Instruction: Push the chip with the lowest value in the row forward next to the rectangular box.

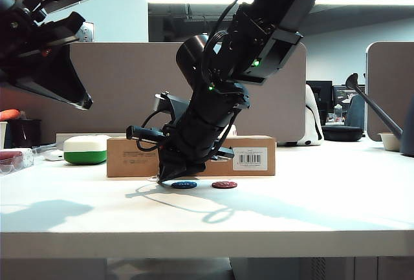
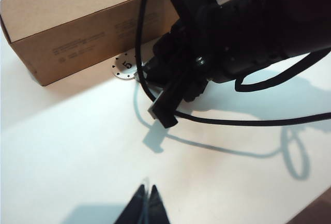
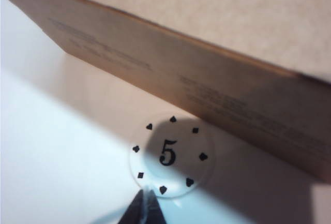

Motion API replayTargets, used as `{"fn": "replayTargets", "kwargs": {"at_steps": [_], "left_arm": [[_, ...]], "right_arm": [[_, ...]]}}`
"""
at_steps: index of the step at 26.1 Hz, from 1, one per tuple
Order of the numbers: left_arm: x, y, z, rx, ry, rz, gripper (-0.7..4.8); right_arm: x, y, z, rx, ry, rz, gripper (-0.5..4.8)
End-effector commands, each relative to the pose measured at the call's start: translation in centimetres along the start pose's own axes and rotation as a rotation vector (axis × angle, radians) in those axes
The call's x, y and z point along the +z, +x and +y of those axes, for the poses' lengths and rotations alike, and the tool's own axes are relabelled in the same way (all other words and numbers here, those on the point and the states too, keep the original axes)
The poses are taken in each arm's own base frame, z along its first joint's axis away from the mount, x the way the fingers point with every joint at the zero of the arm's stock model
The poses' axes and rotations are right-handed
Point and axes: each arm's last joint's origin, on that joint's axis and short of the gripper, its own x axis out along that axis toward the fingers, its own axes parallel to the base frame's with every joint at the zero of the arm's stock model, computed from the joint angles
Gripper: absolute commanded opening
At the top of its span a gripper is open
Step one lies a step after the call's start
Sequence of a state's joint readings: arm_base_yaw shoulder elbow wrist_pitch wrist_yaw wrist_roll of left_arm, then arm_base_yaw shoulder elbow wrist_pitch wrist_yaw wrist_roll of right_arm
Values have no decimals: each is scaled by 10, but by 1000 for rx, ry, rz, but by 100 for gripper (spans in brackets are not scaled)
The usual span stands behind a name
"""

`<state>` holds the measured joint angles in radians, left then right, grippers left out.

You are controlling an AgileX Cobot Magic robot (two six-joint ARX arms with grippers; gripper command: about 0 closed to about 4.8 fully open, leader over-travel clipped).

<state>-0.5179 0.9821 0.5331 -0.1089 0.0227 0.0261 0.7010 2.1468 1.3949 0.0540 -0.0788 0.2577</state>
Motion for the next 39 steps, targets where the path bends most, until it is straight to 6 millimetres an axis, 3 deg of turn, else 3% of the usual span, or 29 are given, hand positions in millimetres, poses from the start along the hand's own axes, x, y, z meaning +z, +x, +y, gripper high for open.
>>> {"fn": "replayTargets", "kwargs": {"at_steps": [1, 15, 21, 30, 39], "left_arm": [[2, -1, 0, 2, 0, -17, -5], [2, -1, 0, 2, 0, -17, -5], [2, -1, 0, 2, 0, -17, -5], [2, -1, 0, 2, 0, -17, -5], [2, -1, 0, 2, 0, -17, -5]], "right_arm": [[-10, 4, -3, -21, 9, 56, -9], [-2, -6, -4, -9, 14, 52, -9], [13, -34, 3, -13, 14, 60, -9], [43, -102, 13, -55, -62, 31, -9], [45, -146, 8, -90, -80, 132, -9]]}}
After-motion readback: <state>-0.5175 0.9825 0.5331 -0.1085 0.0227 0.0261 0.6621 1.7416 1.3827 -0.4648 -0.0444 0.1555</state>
